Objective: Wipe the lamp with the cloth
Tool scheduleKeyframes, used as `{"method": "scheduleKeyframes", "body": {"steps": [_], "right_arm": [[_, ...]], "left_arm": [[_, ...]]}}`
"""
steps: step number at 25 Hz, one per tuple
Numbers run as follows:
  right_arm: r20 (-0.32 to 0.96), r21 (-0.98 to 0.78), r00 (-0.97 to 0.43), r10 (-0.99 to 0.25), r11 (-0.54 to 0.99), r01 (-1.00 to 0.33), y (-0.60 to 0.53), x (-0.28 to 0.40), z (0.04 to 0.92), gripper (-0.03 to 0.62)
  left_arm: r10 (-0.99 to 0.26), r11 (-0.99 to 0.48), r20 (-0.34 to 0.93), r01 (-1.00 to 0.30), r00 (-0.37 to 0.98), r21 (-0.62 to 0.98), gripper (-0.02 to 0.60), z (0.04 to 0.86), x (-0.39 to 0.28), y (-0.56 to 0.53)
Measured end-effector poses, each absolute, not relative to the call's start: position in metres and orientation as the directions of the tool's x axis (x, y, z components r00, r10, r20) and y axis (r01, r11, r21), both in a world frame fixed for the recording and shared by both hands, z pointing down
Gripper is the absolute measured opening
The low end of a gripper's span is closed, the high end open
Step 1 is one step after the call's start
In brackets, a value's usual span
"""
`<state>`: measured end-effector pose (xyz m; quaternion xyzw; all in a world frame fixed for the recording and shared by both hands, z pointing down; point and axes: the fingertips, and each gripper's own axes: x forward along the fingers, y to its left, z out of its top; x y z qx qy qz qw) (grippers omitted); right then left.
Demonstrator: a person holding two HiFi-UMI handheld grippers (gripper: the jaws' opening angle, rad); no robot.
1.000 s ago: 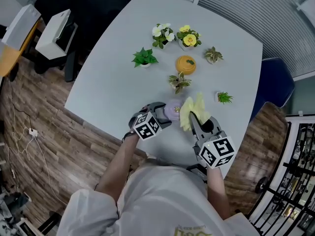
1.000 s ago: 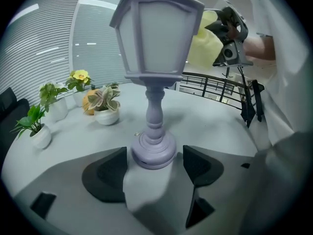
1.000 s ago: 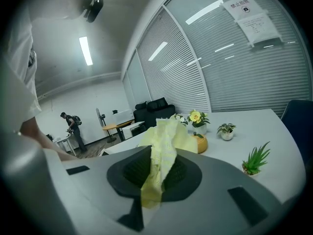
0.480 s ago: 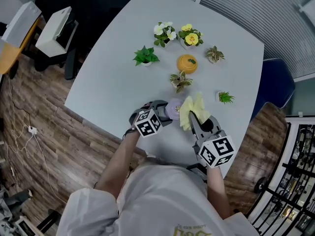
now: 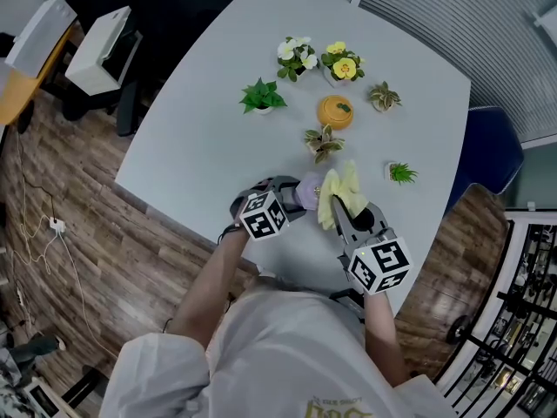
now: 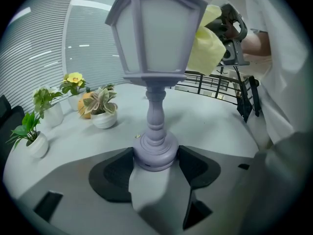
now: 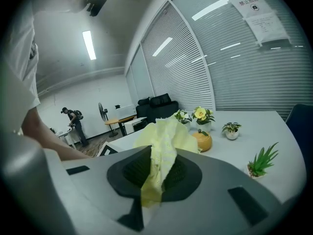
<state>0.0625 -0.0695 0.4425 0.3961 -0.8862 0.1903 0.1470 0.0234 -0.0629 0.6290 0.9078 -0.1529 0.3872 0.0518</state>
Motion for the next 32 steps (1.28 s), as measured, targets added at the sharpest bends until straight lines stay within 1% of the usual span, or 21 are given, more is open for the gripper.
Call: {"method": "scheduleKeyframes", "body": {"steps": [8, 13, 17, 20, 23, 32], "right_arm": [[0.406, -0.225, -0.651, -0.641, 0.62, -0.751, -0.069, 0.06, 0.444, 0.046], [0.41, -0.225, -0.649, -0.641, 0.619, -0.753, -0.07, 0.062, 0.445, 0.046], [0.411, -0.232, -0.649, -0.64, 0.615, -0.754, -0.071, 0.063, 0.446, 0.046], [0.41, -0.235, -0.649, -0.641, 0.613, -0.754, -0.072, 0.063, 0.446, 0.046], [0.412, -0.235, -0.649, -0.64, 0.613, -0.754, -0.071, 0.063, 0.446, 0.046], [0.41, -0.234, -0.644, -0.646, 0.608, -0.758, -0.072, 0.065, 0.446, 0.046]], "left_arm": [[-0.232, -0.944, 0.724, -0.329, 0.649, -0.009, 0.302, 0.631, 0.025, -0.063], [-0.252, -0.94, 0.712, -0.34, 0.655, -0.02, 0.305, 0.63, 0.024, -0.064], [-0.264, -0.937, 0.691, -0.35, 0.673, -0.017, 0.328, 0.626, 0.027, -0.067], [-0.247, -0.945, 0.697, -0.325, 0.673, -0.021, 0.342, 0.627, 0.033, -0.068], [-0.217, -0.956, 0.715, -0.292, 0.664, -0.02, 0.342, 0.631, 0.036, -0.065], [-0.215, -0.959, 0.715, -0.282, 0.665, -0.026, 0.339, 0.63, 0.036, -0.065]]}}
